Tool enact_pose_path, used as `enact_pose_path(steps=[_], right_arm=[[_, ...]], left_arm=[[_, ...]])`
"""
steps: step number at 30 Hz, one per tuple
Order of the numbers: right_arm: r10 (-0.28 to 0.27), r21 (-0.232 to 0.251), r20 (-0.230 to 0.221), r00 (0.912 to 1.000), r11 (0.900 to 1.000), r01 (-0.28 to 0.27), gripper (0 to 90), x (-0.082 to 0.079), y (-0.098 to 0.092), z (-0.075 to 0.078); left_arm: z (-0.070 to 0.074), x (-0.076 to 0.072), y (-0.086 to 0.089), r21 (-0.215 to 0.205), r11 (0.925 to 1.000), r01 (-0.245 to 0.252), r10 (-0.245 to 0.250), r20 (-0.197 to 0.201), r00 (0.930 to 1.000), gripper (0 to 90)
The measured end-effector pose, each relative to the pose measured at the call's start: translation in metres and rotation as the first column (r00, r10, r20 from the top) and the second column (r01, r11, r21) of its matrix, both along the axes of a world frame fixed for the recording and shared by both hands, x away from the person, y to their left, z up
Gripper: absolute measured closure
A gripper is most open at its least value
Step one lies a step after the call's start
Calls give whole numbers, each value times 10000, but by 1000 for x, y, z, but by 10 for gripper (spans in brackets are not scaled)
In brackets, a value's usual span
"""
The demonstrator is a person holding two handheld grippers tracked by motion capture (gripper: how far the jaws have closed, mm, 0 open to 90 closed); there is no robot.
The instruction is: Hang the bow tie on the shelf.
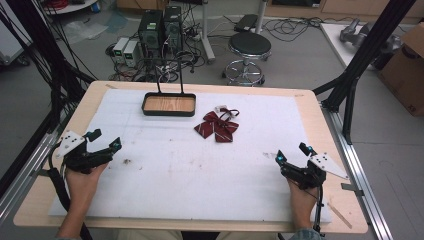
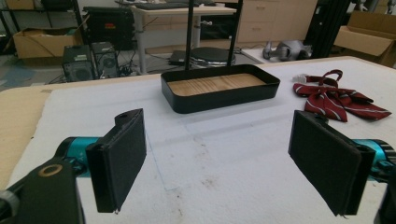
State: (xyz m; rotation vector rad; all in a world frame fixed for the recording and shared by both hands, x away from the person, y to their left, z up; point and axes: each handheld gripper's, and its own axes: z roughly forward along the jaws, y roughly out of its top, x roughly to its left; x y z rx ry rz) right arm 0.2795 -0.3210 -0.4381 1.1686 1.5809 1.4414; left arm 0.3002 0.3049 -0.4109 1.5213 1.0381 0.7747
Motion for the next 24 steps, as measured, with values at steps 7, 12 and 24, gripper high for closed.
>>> enact_pose_path(steps=[7,12,24], right_arm=[[46,-48,-18,10000,10000,-46,107,0,0,0],[160,77,-46,9999,9998,-160,107,2,0,0],[577,235,48,9983,9981,-578,107,19,1,23]], left_arm=[[0,-1,-1,45,10000,22,-22,36,10000,195],[-1,0,-2,126,9999,63,-63,-54,10000,195],[-2,3,-5,92,9999,137,-137,-13,9999,188]])
